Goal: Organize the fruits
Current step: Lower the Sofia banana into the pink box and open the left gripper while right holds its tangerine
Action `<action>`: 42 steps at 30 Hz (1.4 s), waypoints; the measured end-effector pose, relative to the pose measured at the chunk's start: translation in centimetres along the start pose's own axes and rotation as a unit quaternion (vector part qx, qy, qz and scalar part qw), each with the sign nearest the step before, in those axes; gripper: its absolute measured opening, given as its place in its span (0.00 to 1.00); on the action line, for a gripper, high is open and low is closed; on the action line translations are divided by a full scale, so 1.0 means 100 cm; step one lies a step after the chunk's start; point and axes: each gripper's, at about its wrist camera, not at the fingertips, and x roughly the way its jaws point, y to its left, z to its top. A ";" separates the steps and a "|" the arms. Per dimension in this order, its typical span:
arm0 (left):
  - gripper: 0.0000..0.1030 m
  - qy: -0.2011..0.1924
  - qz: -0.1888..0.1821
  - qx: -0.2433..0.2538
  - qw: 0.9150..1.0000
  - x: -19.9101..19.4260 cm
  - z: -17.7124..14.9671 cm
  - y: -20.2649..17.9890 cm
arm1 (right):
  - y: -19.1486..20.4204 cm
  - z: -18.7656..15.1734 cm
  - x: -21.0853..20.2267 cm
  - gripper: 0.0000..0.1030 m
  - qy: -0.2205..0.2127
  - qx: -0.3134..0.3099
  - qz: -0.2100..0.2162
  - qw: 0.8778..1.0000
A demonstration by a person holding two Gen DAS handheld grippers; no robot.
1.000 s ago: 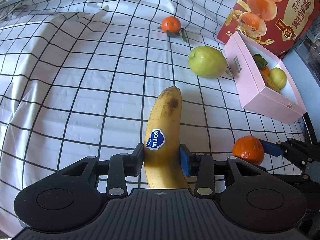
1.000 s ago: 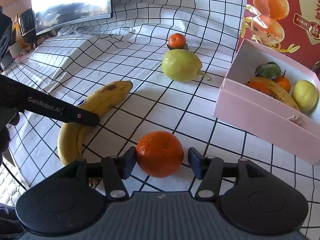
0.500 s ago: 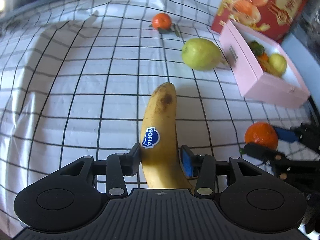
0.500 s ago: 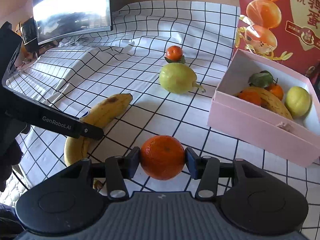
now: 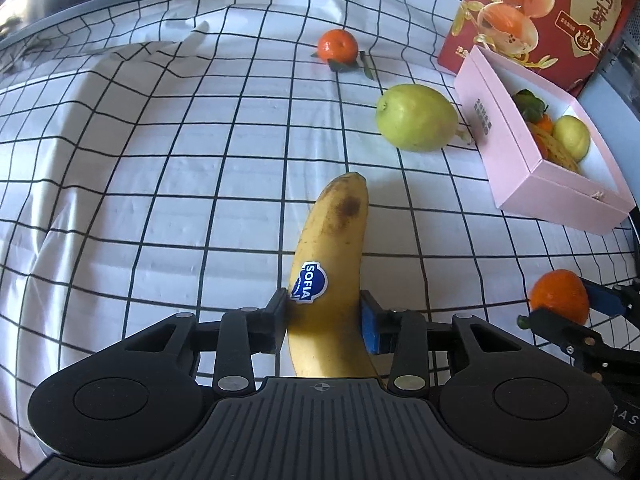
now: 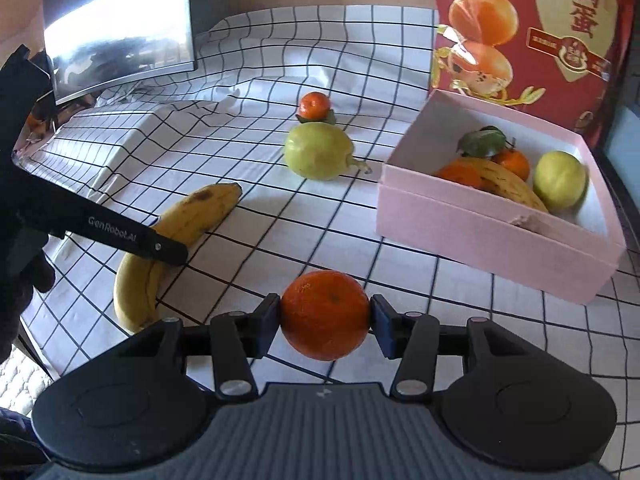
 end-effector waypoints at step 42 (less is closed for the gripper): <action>0.40 -0.055 -0.089 -0.065 0.992 0.063 0.146 -0.201 | -0.093 -0.031 -0.065 0.47 -0.055 0.145 -0.106 0.982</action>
